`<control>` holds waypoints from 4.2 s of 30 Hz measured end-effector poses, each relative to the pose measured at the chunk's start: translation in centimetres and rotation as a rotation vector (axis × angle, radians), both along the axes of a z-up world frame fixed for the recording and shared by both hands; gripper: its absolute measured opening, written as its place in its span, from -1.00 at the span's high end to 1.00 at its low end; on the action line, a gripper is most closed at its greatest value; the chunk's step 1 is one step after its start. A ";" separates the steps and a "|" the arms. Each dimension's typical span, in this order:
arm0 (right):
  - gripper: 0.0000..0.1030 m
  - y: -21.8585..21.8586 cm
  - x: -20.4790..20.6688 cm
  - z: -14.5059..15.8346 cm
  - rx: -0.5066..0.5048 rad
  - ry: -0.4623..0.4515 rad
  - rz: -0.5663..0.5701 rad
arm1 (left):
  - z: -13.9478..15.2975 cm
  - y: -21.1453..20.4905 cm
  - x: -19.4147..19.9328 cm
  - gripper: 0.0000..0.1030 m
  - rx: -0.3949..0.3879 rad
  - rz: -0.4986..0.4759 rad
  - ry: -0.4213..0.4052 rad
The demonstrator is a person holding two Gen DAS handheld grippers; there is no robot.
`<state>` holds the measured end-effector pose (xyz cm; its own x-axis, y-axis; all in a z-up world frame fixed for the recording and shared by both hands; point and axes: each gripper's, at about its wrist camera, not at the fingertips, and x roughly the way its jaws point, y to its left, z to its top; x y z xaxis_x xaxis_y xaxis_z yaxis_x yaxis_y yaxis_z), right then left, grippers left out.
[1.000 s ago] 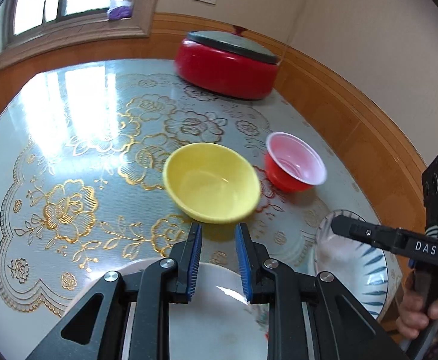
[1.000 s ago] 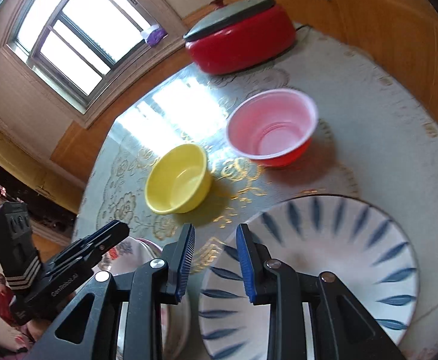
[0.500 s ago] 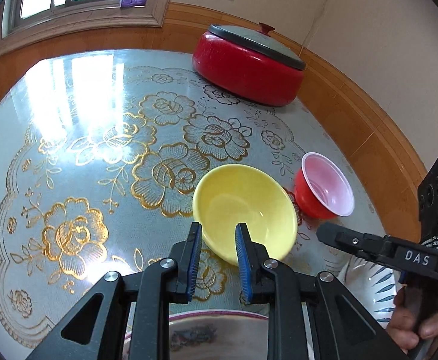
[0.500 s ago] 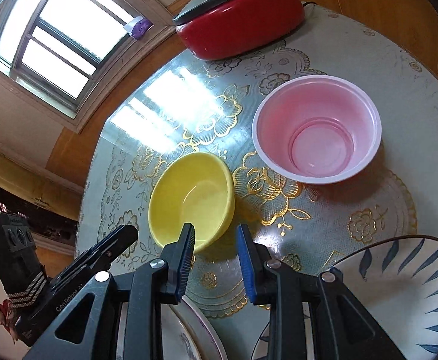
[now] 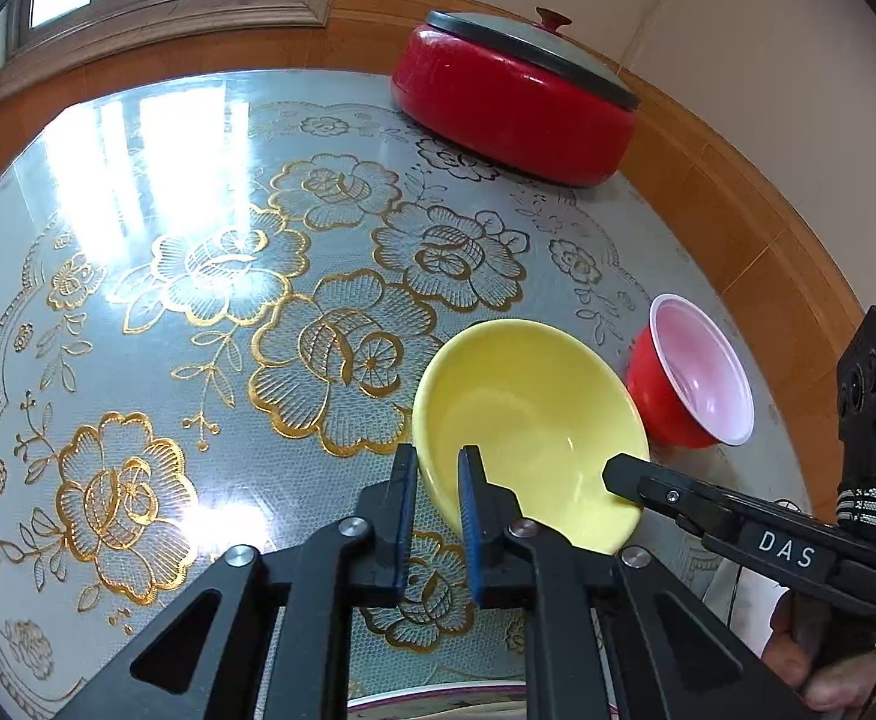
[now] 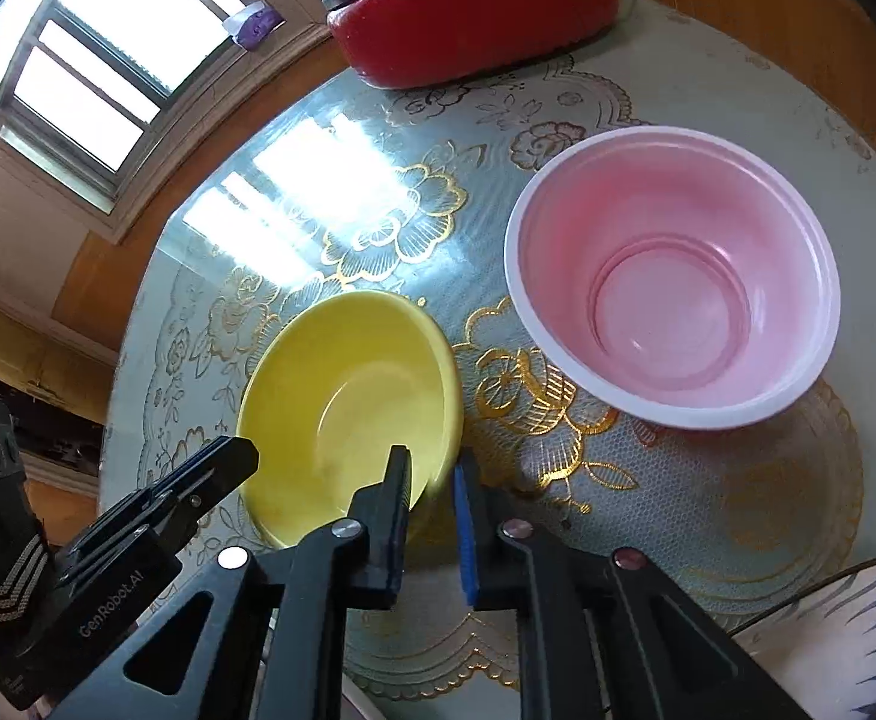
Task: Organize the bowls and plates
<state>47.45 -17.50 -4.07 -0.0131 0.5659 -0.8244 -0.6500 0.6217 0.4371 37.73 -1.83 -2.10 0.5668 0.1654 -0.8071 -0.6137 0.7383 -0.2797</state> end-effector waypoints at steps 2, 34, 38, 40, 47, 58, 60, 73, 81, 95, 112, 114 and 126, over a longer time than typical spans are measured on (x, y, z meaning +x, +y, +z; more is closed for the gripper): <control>0.78 0.0 0.0 0.3 0.008 -0.014 0.011 | -0.5 0.2 0.3 0.74 -0.003 -0.006 0.024; 0.80 -12.0 -3.0 6.4 0.144 -0.114 -0.050 | 5.6 -10.9 -2.8 0.72 0.144 -0.176 -0.136; 0.80 -15.0 -3.3 7.0 0.153 -0.125 -0.089 | 5.9 -13.0 -2.5 0.72 0.138 -0.227 -0.147; 0.80 -16.5 -3.3 7.2 0.156 -0.129 -0.114 | 6.0 -14.2 -2.2 0.72 0.133 -0.255 -0.152; 0.80 -21.4 -3.5 6.8 0.147 -0.127 -0.201 | 5.9 -17.9 -1.0 0.71 0.134 -0.358 -0.151; 0.80 -23.7 -4.0 4.5 0.038 -0.123 -0.242 | 3.2 -20.4 0.6 0.71 0.102 -0.436 -0.071; 0.80 -23.7 -3.8 3.8 0.017 -0.107 -0.245 | 2.5 -20.7 0.9 0.70 0.096 -0.441 -0.052; 0.75 -23.6 -3.8 1.9 -0.063 -0.112 -0.260 | 0.1 -21.1 1.4 0.70 0.077 -0.455 -0.005; 0.75 -23.4 -4.1 2.2 -0.086 -0.165 -0.258 | 0.2 -21.3 1.5 0.68 0.083 -0.456 -0.004; 0.64 -23.6 -4.5 2.7 -0.081 -0.201 -0.265 | 0.4 -21.1 1.0 0.64 0.084 -0.443 -0.012; 0.64 -23.6 -5.0 2.9 -0.085 -0.248 -0.276 | 1.0 -20.4 0.2 0.63 0.086 -0.418 -0.044; 0.64 -23.6 -5.0 2.8 -0.085 -0.260 -0.278 | 0.8 -20.7 0.4 0.63 0.093 -0.430 -0.035; 0.77 -22.8 -3.4 2.1 -0.102 -0.320 -0.313 | 0.3 -20.8 1.7 0.62 0.159 -0.420 -0.017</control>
<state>44.09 -40.25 -1.95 0.4097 0.4180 -0.8108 -0.5167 0.8388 0.1713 39.43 -22.59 -1.80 0.6246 0.0395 -0.7799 -0.2480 0.9570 -0.1501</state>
